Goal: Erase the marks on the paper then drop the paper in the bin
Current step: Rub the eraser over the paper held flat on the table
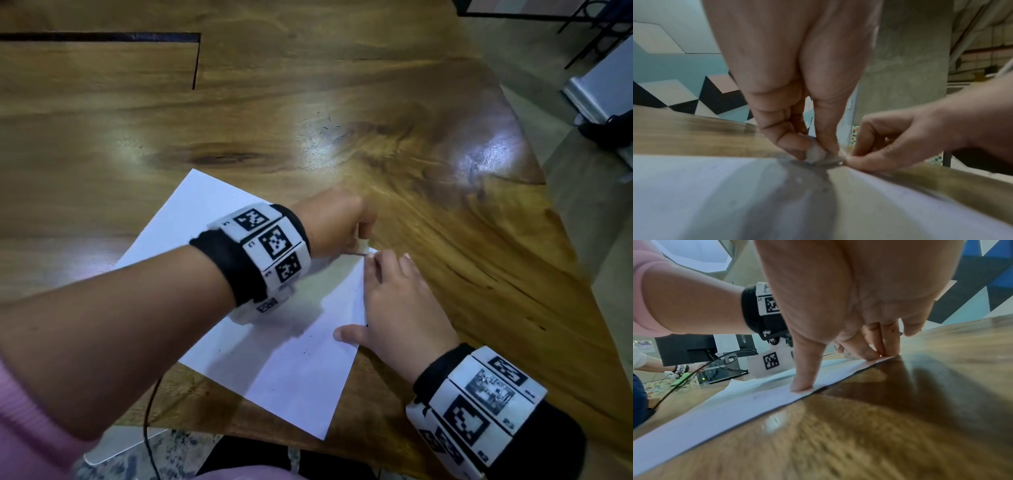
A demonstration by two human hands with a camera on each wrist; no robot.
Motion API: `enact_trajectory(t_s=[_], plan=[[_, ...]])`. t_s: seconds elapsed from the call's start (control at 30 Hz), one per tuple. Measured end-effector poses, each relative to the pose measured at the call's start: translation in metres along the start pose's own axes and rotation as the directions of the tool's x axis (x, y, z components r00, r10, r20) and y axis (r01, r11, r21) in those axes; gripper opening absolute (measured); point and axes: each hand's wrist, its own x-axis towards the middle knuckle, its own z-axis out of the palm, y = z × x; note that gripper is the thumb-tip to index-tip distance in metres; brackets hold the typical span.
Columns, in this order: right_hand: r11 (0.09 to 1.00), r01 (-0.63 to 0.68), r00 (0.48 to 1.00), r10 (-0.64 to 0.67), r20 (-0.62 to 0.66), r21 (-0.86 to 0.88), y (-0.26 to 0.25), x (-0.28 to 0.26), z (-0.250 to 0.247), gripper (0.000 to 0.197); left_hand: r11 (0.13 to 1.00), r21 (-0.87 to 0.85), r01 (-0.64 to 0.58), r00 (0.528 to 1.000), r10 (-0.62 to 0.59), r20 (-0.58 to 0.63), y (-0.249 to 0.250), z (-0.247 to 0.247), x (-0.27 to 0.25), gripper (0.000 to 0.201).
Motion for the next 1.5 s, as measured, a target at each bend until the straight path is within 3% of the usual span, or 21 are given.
enact_trajectory(t_s=[0.07,0.17,0.23,0.4,0.57,0.63,0.73,0.8,0.87,1.03,1.1,1.2,1.27,1.33,1.43,1.5], plan=[[1.0,0.001,1.0,-0.001,-0.005,-0.004,0.0,0.0,0.001,0.111,1.0,0.024,-0.01,1.0,0.009,0.027,-0.003,0.002,-0.004,0.009],[1.0,0.002,1.0,-0.002,0.002,-0.006,0.001,0.0,0.002,0.111,1.0,-0.004,-0.024,0.982,0.024,0.188,-0.011,-0.006,-0.015,0.007],[1.0,0.002,1.0,-0.002,-0.002,-0.005,0.001,0.001,0.003,0.112,0.999,0.011,-0.036,0.973,0.032,0.227,-0.013,-0.01,-0.016,0.008],[1.0,0.002,1.0,-0.002,-0.004,-0.012,0.0,0.001,0.002,0.112,1.0,0.016,-0.026,1.0,0.025,0.006,-0.004,-0.005,0.003,0.009],[1.0,0.002,1.0,-0.002,-0.002,-0.009,0.0,0.002,0.001,0.112,0.999,0.007,-0.048,0.961,0.045,0.272,-0.015,-0.008,-0.019,0.004],[1.0,0.004,1.0,-0.004,0.001,-0.011,0.0,0.002,0.001,0.11,1.0,-0.006,-0.025,0.972,0.025,0.235,-0.02,-0.01,-0.018,0.006],[1.0,0.002,1.0,-0.002,0.0,-0.03,-0.001,0.003,0.001,0.108,1.0,-0.012,-0.026,0.999,0.027,0.035,-0.019,-0.011,-0.008,0.009],[0.999,-0.003,1.0,0.003,0.002,-0.039,-0.001,0.003,0.001,0.11,1.0,0.012,-0.025,1.0,0.025,-0.008,-0.017,-0.008,-0.007,0.009],[0.999,-0.008,1.0,0.008,-0.004,-0.034,-0.001,0.002,0.001,0.111,0.999,0.034,-0.025,0.999,0.024,0.027,-0.023,-0.006,-0.016,0.007],[1.0,-0.01,1.0,0.01,-0.005,-0.019,-0.001,0.002,0.001,0.112,0.998,0.032,0.047,0.96,-0.054,0.275,-0.04,-0.016,-0.046,0.003],[1.0,-0.009,1.0,0.009,-0.002,-0.023,-0.001,0.003,0.001,0.112,0.998,0.004,0.055,0.971,-0.055,0.235,-0.036,-0.017,-0.039,0.004],[0.999,-0.014,1.0,0.014,-0.003,-0.046,-0.002,0.003,0.002,0.113,1.0,0.003,0.009,0.999,-0.009,0.034,-0.024,-0.015,-0.015,0.006],[0.998,-0.018,1.0,0.018,0.0,-0.054,-0.002,0.003,0.002,0.112,1.0,0.013,-0.01,1.0,0.01,-0.012,-0.019,-0.012,-0.008,0.008],[0.999,-0.015,1.0,0.016,0.0,-0.052,-0.001,0.002,0.002,0.112,1.0,0.016,-0.002,1.0,0.002,0.021,-0.023,-0.011,-0.015,0.008],[0.999,-0.013,1.0,0.013,-0.001,-0.038,-0.001,0.002,0.002,0.111,1.0,0.004,0.024,0.983,-0.025,0.18,-0.034,-0.012,-0.037,0.008],[0.999,-0.009,1.0,0.009,0.0,-0.036,0.0,0.002,0.002,0.111,0.999,-0.015,0.047,0.983,-0.044,0.18,-0.036,-0.012,-0.041,0.009]])
